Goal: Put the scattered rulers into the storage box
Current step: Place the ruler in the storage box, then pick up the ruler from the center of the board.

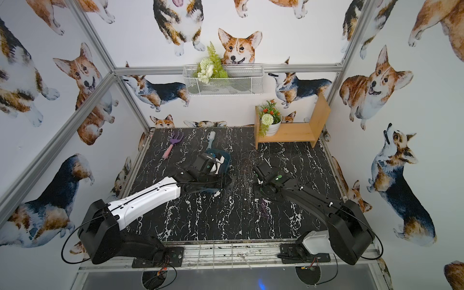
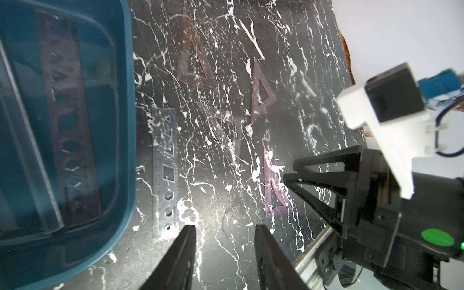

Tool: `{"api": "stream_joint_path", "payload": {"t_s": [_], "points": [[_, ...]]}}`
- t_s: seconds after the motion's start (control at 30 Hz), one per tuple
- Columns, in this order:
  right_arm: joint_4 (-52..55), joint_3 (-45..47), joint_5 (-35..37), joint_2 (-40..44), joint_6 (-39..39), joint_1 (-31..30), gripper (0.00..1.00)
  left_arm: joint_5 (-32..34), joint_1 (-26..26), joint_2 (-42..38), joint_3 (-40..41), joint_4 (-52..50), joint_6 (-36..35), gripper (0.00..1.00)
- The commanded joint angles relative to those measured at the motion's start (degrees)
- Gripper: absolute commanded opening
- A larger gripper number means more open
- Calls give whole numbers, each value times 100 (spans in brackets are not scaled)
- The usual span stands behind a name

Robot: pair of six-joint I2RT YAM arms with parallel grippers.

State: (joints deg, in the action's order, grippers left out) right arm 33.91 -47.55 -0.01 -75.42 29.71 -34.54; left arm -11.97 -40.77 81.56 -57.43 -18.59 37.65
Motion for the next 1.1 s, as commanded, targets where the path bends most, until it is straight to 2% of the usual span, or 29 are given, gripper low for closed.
{"api": "stream_joint_path", "payload": {"t_s": [0.0,0.43,1.07], "points": [[134,206,50,88,248,-67,37,-24,-96,-93,255,643,476,44],[426,446,518,-271,553,-455,40,-36,-559,-90,780,1274,918,42],[353,533,616,-509,632,-502,35,47,-1116,112,1134,1798,1345,42]]}}
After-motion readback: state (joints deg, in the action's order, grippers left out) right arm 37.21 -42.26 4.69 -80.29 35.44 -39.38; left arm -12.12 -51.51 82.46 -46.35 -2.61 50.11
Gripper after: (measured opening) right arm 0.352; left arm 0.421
